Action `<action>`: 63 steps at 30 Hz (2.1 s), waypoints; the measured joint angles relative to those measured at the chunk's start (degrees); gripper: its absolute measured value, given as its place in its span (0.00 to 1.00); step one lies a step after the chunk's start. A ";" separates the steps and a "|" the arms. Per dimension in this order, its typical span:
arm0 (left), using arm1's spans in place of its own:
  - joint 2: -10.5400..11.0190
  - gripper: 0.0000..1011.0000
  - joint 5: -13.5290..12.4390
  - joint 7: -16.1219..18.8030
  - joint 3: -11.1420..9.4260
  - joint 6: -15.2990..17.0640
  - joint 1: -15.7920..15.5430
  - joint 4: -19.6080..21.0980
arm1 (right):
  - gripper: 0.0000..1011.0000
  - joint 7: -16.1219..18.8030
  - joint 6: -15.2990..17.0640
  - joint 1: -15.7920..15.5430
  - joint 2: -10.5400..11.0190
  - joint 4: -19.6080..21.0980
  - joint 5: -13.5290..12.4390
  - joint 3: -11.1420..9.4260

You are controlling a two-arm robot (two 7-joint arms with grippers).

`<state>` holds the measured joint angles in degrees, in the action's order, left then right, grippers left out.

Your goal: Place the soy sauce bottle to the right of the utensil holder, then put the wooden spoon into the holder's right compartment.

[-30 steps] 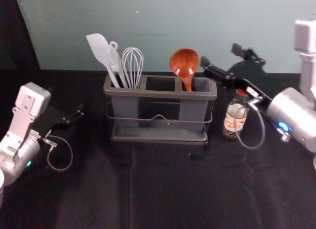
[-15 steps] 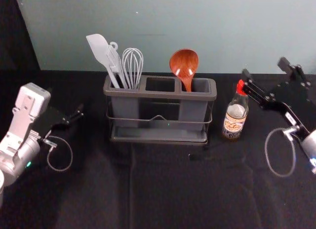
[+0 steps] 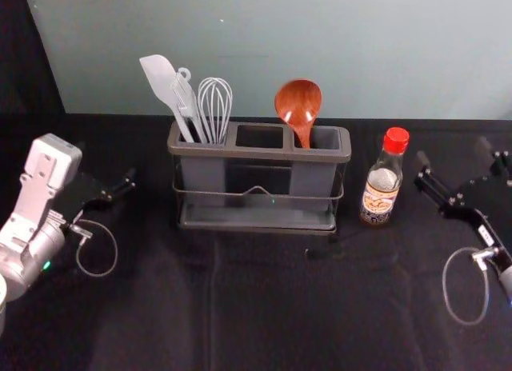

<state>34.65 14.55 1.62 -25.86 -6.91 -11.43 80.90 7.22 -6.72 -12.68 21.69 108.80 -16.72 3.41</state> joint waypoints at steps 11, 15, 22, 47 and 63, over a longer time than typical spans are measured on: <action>0.00 0.99 0.00 0.00 0.00 0.00 0.00 0.00 | 0.99 1.79 1.27 0.01 -2.49 -4.41 -0.34 0.84; 0.00 0.99 0.00 0.00 0.00 0.00 0.00 0.00 | 0.99 1.81 1.43 -0.01 -3.19 -5.52 0.69 1.15; 0.00 0.99 -0.01 0.00 0.00 0.00 0.00 0.00 | 0.99 1.46 1.27 -0.23 -4.24 -6.76 2.77 0.92; 0.00 0.99 0.00 0.00 0.00 0.00 0.00 0.00 | 0.99 2.88 1.43 -0.24 -7.08 -9.09 6.69 -0.43; 0.00 0.99 0.00 0.00 0.00 0.00 0.00 0.00 | 0.99 3.19 1.95 -0.20 -7.32 -9.18 7.00 -0.63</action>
<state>34.65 14.55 1.62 -25.86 -6.91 -11.43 80.90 10.41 -4.76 -12.88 14.37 99.62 -9.72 2.78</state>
